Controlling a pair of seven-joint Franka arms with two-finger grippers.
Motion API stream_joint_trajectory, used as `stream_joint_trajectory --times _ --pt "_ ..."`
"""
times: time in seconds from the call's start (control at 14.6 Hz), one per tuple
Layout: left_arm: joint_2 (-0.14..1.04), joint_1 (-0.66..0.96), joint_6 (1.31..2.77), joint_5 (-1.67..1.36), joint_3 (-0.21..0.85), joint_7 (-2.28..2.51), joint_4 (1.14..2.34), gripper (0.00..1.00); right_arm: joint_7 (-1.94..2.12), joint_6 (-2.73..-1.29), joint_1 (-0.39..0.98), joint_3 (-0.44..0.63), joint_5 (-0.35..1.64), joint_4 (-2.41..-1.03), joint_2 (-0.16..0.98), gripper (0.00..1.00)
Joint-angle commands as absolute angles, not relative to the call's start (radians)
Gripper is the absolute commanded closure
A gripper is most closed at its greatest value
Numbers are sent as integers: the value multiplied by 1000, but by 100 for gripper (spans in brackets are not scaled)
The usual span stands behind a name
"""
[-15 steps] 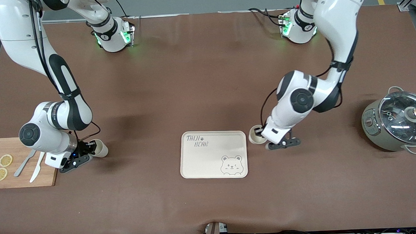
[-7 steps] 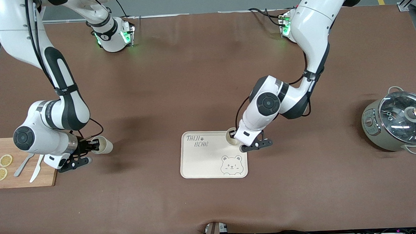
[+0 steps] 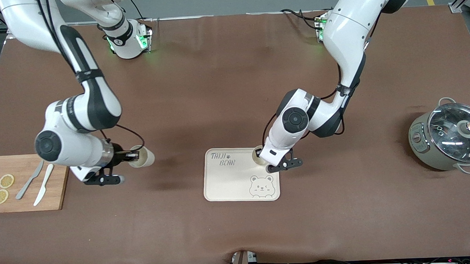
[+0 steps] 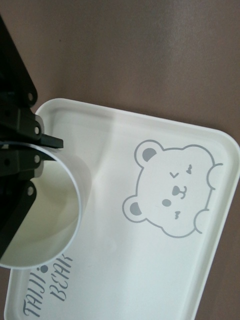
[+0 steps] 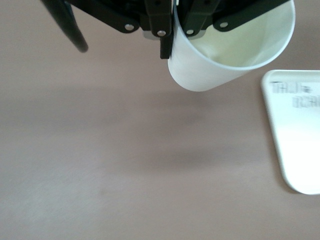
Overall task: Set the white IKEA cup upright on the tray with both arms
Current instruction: 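Carry the cup onto the tray with the right gripper while the left gripper holds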
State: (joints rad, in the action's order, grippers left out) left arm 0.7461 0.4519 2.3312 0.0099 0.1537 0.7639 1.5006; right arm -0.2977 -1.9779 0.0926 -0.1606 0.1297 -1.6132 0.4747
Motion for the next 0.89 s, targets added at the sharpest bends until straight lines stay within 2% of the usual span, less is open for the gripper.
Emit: stream_joint_trajectory --times 0.0,0.21,0.82 --pt "784 469 2348 35 143 788 1454 100 -528 -1973 122 -219 135 -1582 466 100" --pt "801 469 2398 35 134 787 1454 100 -765 -1994 230 -215 121 -1549 474 100" --pt "816 469 2422 83 110 785 1454 100 -1302 -2281 412 -212 -66 -1557 612 100"
